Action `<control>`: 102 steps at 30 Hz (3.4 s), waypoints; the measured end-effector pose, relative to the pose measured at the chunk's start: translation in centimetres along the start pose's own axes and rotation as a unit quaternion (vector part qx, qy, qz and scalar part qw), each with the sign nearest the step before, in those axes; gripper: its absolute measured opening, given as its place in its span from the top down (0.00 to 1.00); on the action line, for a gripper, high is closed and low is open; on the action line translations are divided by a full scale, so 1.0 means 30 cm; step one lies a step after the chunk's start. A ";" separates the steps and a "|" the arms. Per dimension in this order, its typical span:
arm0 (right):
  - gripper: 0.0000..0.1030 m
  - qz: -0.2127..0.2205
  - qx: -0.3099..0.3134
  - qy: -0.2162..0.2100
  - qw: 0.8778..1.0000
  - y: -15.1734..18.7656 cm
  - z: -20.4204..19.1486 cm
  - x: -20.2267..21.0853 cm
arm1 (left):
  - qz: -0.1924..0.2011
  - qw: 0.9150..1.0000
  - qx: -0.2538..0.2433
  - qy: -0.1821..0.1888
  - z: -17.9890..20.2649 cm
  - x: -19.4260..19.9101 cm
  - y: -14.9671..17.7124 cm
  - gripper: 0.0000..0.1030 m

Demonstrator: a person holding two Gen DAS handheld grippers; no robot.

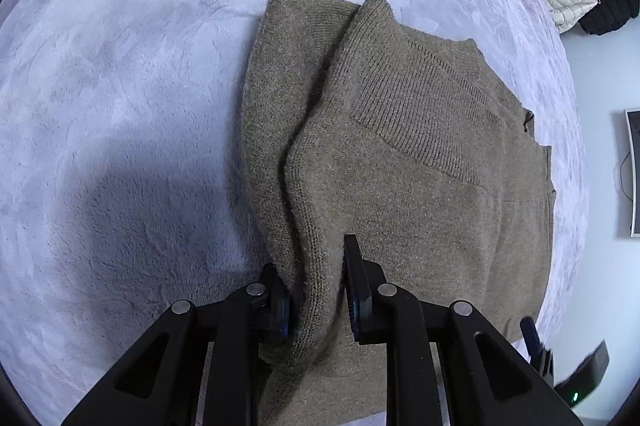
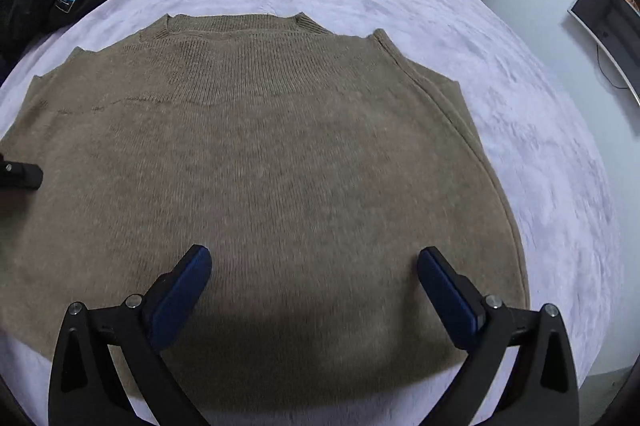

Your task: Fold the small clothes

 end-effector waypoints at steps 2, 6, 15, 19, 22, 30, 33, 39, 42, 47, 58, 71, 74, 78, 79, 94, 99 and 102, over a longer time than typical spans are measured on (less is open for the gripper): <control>0.01 -0.012 0.007 -0.005 1.000 0.059 -0.037 -0.001 | -0.004 1.000 0.019 0.003 -0.006 -0.009 -0.001 0.79; 0.01 -0.025 0.017 -0.025 0.999 0.110 -0.042 -0.050 | 0.003 1.000 0.013 -0.007 -0.003 -0.006 0.004 0.79; 0.01 -0.041 0.074 -0.021 0.996 0.056 -0.012 0.017 | 0.020 0.999 -0.008 -0.038 0.007 0.002 0.015 0.78; 0.01 -0.118 0.073 -0.078 0.987 0.104 -0.037 -0.074 | 0.026 0.997 -0.024 -0.068 0.030 0.024 0.034 0.79; 0.01 -0.098 0.068 -0.084 0.989 0.080 0.011 -0.024 | 0.028 0.995 -0.029 -0.093 0.044 0.040 0.051 0.79; 0.01 -0.057 0.123 -0.053 0.989 0.145 0.240 0.064 | 0.032 0.989 0.029 -0.139 0.189 0.126 0.140 0.81; 0.01 -0.048 0.111 -0.048 0.991 0.152 0.371 0.083 | 0.039 0.986 0.040 -0.155 0.301 0.143 0.206 0.81; 0.01 -0.034 0.087 -0.045 0.995 0.172 0.613 0.075 | 0.056 0.983 0.033 -0.171 0.651 0.084 0.415 0.81; 0.01 -0.034 0.082 -0.044 0.995 0.192 0.706 0.034 | 0.049 0.983 0.014 -0.179 0.806 -0.029 0.503 0.81; 0.01 -0.053 0.066 -0.045 0.995 0.263 0.804 -0.008 | 0.013 0.978 0.026 -0.209 0.959 -0.301 0.616 0.81; 0.01 -0.073 0.032 -0.066 0.995 0.398 0.956 -0.050 | 0.020 0.979 -0.077 -0.188 1.080 -0.360 0.720 0.19; 0.01 0.012 -0.073 -0.323 0.943 0.169 0.727 0.097 | 0.159 0.902 -0.257 -0.307 0.479 -0.034 0.819 0.19; 0.01 0.029 -0.059 -0.355 0.933 0.110 0.619 0.144 | 0.183 0.897 -0.268 -0.301 0.458 -0.066 0.790 0.19; 0.01 0.036 -0.018 -0.372 0.927 0.049 0.481 0.159 | 0.185 0.906 -0.268 -0.270 0.454 -0.130 0.748 0.19; 0.01 0.032 -0.012 -0.375 0.926 0.044 0.455 0.150 | 0.185 0.908 -0.267 -0.265 0.451 -0.138 0.738 0.19; 0.91 -0.051 0.069 -0.400 0.913 0.157 0.291 0.040 | 0.095 0.986 -0.097 -0.098 0.277 -0.141 0.749 0.62; 0.90 -0.083 0.032 -0.409 0.908 0.215 0.297 0.011 | 0.089 0.979 -0.135 -0.127 0.303 -0.102 0.773 0.61; 0.77 -0.048 0.012 -0.411 0.910 0.147 0.368 0.069 | 0.094 0.973 -0.171 -0.125 0.343 -0.018 0.850 0.54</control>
Point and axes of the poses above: each gripper's, at about its wrist camera, not at the fingertips, and x roughly against the way its jaws point, z to its right, y to its underside, the point moved 10 cm from there along -x, roughly the way its jaws point, and after that the axes turned 14 degrees about x, right-handed, at the moved point
